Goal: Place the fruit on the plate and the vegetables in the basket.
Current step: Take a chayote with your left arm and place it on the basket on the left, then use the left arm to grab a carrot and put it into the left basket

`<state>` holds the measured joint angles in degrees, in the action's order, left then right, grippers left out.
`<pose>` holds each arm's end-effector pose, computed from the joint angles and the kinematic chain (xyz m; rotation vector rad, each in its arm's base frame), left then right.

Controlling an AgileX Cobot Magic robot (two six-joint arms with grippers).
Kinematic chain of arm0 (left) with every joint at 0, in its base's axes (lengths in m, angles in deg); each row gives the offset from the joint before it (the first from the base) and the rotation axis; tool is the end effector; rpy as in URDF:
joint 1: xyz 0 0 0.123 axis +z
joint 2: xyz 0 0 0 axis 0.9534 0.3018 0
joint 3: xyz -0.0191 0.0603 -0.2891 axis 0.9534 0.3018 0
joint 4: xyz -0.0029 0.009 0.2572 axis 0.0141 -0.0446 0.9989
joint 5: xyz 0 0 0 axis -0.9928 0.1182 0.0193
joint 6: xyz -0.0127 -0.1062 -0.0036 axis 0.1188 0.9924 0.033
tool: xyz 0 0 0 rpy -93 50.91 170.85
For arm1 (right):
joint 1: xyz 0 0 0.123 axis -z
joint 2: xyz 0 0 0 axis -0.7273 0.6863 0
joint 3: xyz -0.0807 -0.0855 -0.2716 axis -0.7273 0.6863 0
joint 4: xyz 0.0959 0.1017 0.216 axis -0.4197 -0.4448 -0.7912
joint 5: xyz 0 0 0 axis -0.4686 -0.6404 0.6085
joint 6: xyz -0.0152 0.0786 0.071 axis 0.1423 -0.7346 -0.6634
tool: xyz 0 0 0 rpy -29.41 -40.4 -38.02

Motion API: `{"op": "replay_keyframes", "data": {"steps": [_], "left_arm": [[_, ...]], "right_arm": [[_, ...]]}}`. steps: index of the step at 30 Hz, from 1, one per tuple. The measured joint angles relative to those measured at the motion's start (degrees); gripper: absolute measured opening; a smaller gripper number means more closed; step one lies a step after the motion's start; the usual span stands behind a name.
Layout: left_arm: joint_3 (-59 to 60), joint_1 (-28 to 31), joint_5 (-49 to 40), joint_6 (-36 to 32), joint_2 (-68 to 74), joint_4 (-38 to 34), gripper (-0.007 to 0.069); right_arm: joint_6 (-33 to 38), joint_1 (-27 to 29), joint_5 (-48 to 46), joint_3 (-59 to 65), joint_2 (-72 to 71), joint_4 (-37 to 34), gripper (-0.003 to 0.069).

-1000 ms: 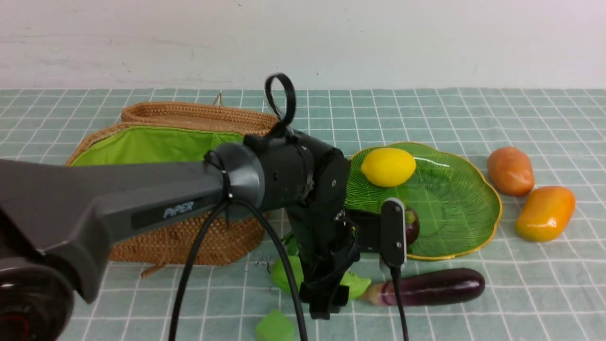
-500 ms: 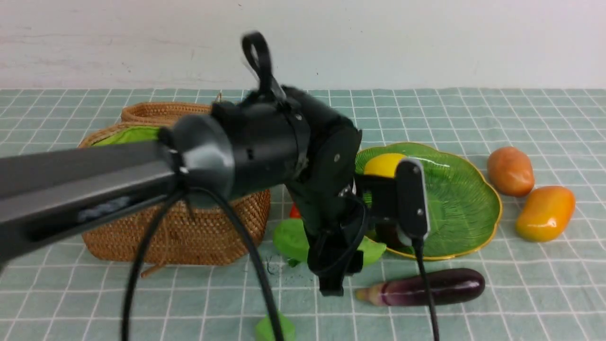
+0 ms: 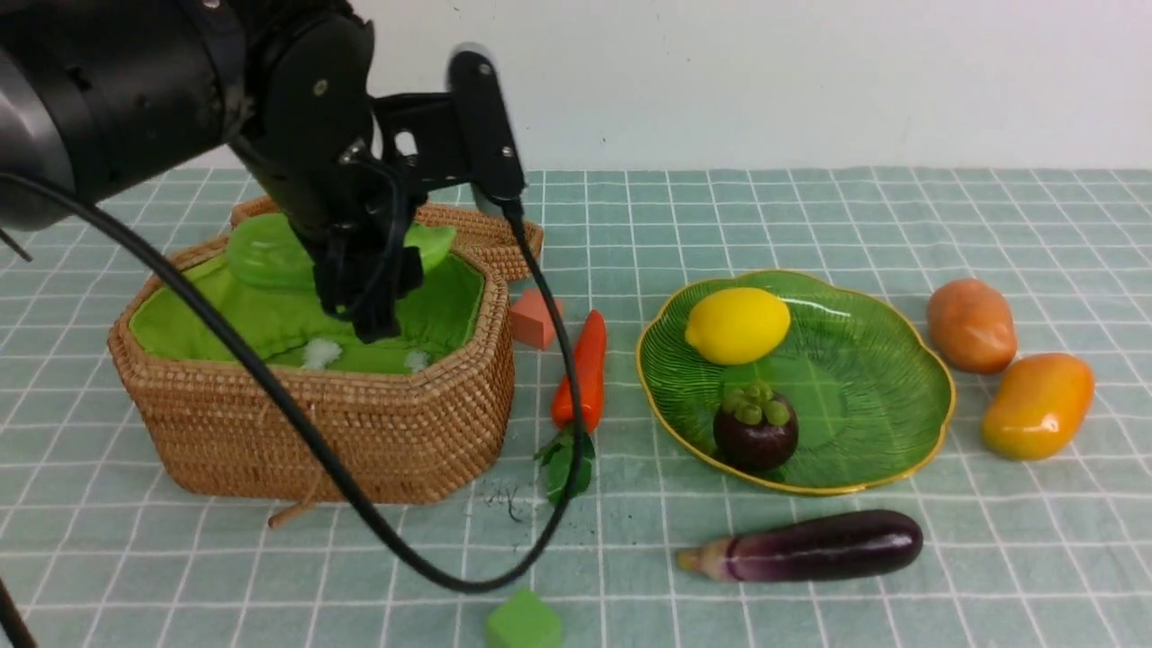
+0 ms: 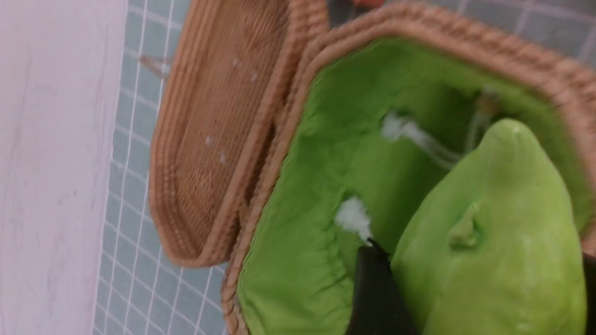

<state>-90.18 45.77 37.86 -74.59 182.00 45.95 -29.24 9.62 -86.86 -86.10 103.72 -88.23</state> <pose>0.3630 -0.1478 0.3280 1.4857 2.0583 0.5347 0.0494 0.0443 0.4384 -0.5133 1.7919 0.5898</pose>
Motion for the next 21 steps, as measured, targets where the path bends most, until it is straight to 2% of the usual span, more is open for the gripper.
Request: {"op": "replay_keyframes", "data": {"steps": [4, 6, 9, 13, 16, 17, 18, 20, 21], "left_arm": [[0.0, 2.5, 0.6, 1.0, 2.6, 0.1, 0.0432], [0.0, 2.7, 0.7, 3.1, 2.9, 0.6, 0.0488], [0.1, 2.7, 0.9, 7.3, 2.8, 3.1, 0.0635], [0.1, 2.7, 0.1, 11.8, 2.8, 5.4, 0.0662], [0.1, 2.7, -1.1, 16.7, 2.6, 3.5, 0.0642], [0.1, 2.7, -1.9, 21.7, 2.2, -0.9, 0.0587], [0.1, 2.6, -2.1, 23.7, 2.1, -2.1, 0.057], [0.1, 0.3, -3.5, 32.8, 0.5, -11.2, 0.0399], [0.0, -1.0, -4.3, 35.9, 0.1, -13.7, 0.0353]], "right_arm": [[0.0, 0.0, -1.3, 0.0, 0.0, -0.1, 0.013], [0.0, 0.0, -2.4, 0.0, 0.0, -0.5, 0.0131], [0.0, 0.0, -3.6, 0.0, 0.0, -1.5, 0.0132], [0.3, 0.0, -4.4, -0.1, 0.0, -1.8, 0.0134], [0.9, 0.0, -5.7, -0.6, 0.0, -1.8, 0.0136], [1.3, 0.0, -7.4, -1.2, -0.1, -1.5, 0.0137], [1.4, 0.0, -7.9, -1.3, -0.1, -1.2, 0.0137], [1.6, 0.0, -11.7, -2.7, -0.6, -0.3, 0.0136], [1.6, 0.0, -13.1, -3.0, -0.7, -0.1, 0.0136]]}}
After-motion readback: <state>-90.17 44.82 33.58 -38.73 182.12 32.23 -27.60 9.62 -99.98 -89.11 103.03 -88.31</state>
